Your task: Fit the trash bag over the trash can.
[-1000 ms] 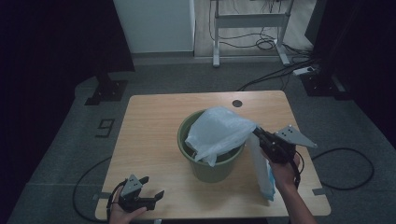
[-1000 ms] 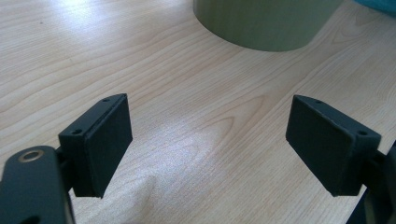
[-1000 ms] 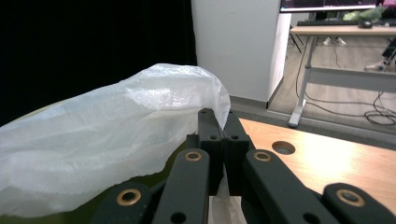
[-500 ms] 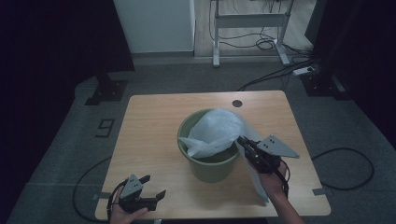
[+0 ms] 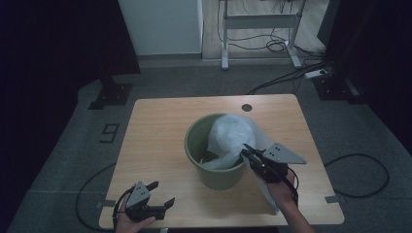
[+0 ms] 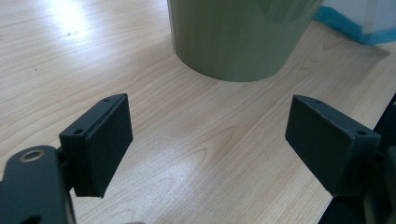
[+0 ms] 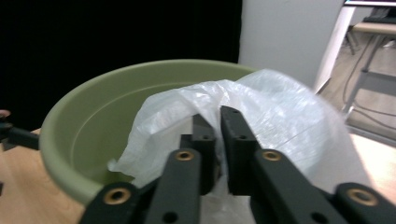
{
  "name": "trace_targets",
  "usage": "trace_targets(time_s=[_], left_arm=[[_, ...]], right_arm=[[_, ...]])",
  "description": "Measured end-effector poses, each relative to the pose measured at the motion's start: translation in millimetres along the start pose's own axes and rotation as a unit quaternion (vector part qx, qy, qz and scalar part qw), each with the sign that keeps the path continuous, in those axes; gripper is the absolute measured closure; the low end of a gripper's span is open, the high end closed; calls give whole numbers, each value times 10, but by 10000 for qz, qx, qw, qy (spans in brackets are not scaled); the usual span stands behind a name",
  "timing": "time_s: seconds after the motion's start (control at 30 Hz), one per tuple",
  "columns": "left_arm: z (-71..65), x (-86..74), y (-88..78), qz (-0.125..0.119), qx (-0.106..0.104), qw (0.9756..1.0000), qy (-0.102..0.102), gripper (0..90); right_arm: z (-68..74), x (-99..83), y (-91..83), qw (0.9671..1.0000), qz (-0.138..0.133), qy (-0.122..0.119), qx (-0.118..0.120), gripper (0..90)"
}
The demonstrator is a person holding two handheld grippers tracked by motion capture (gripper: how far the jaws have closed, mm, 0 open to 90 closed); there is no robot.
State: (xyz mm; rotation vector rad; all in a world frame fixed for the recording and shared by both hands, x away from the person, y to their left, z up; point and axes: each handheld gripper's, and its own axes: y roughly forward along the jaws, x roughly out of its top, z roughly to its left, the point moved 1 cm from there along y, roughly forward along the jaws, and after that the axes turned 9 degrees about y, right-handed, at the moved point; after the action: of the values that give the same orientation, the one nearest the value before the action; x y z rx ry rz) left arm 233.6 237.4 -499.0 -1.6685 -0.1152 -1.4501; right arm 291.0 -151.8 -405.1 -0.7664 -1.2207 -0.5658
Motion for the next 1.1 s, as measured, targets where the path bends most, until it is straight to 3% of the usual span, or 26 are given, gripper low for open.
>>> trace_targets(time_s=[0.07, 0.1, 0.13, 0.17, 0.23, 0.37, 0.53, 0.73, 0.93, 0.97, 1.03, 1.1], left_arm=[[3, -8, 6, 10, -4, 10000, -12, 148], [5, -11, 7, 10, -3, 10000, -19, 148], [10, -16, 9, 6, -10, 10000, -36, 148], [14, -20, 10, 1, -15, 10000, -53, 148], [22, -29, 13, -1, -18, 10000, -79, 148], [31, -44, 24, 21, -24, 9999, -99, 148], [31, -52, 33, 50, -20, 9999, -85, 148], [35, -57, 38, 45, -14, 9999, -106, 148], [29, -56, 35, 56, -3, 9999, -96, 147], [29, -51, 28, 37, 8, 9999, -113, 148], [23, -35, 17, 0, 78, 9998, -155, 159], [6, 14, -9, -82, 147, 9996, -210, 176]], right_arm=[[-8, -44, -8, 9999, 14, 118, 113, 694], [-12, -58, -29, 9998, -12, 145, 164, 602], [-7, -75, -92, 9997, -134, 188, 123, 441], [-7, -75, -92, 9997, -134, 188, 123, 441], [-5, -86, -190, 9991, -266, 294, 124, 329], [7, -172, -383, 9988, -274, 361, 169, 259], [-42, -446, -547, 9990, -158, 372, -167, 196], [-227, -799, -629, 9973, 84, 563, -460, 198], [-366, -1063, -555, 9930, 398, 699, -863, 217], [-382, -1096, -542, 9921, 431, 697, -955, 261], [-420, -1147, -522, 9899, 532, 710, -1103, 440], [-457, -1184, -528, 9891, 478, 539, -1282, 583]])
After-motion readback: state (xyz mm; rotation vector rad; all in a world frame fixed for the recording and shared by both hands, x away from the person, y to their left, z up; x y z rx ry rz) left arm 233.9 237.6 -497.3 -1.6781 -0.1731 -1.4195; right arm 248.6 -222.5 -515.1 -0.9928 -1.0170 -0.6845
